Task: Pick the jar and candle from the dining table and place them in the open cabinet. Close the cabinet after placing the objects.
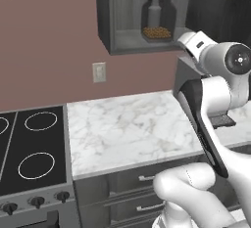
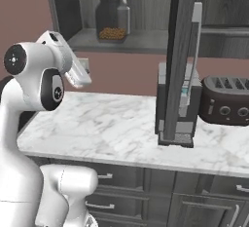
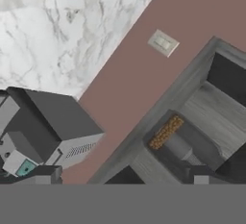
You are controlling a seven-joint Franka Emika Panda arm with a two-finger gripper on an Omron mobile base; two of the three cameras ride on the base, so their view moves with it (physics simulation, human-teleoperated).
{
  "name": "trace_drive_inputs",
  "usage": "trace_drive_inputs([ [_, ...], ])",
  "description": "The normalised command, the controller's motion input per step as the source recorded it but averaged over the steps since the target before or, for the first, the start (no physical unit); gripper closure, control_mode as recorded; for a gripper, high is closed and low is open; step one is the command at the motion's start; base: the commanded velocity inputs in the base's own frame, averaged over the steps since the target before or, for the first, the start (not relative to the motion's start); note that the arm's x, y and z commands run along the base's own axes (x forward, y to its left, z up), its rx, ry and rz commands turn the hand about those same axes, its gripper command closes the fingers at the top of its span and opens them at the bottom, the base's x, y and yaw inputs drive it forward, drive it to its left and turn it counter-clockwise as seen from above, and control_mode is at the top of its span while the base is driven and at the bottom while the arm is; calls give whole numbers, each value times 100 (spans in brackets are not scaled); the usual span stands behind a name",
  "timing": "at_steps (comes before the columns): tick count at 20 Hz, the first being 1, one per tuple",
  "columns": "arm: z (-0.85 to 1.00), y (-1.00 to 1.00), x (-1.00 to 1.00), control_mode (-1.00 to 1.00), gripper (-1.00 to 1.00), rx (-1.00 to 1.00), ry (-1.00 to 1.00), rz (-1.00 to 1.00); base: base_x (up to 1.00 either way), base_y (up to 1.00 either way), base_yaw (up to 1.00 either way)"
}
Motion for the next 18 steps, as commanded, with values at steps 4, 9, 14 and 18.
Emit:
trace_drive_inputs([
  [4,0,0,0,100,-100,0,0,0,-95,8,7],
  [9,0,0,0,100,-100,0,0,0,-90,61,19],
  [14,0,0,0,100,-100,0,0,0,-64,76,37],
  [18,0,0,0,100,-100,0,0,0,-27,72,55],
])
